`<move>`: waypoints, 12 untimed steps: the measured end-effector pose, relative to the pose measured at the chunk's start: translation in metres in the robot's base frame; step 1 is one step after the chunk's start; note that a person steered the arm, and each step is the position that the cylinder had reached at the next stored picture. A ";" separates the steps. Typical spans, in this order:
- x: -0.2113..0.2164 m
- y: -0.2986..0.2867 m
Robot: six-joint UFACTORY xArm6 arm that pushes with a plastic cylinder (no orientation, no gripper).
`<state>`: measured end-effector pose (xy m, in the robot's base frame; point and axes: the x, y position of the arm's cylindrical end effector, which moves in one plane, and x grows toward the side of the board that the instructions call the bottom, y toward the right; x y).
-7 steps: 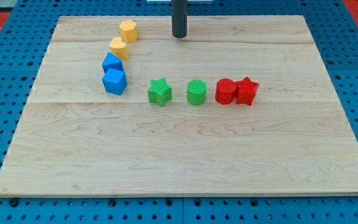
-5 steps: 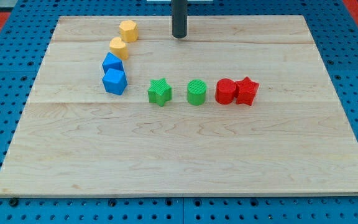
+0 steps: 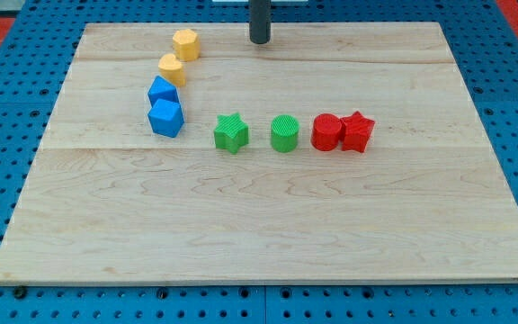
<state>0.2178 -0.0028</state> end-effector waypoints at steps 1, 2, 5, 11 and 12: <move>0.000 0.000; 0.000 0.000; -0.001 0.002; -0.001 0.019; -0.001 0.019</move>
<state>0.2168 0.0162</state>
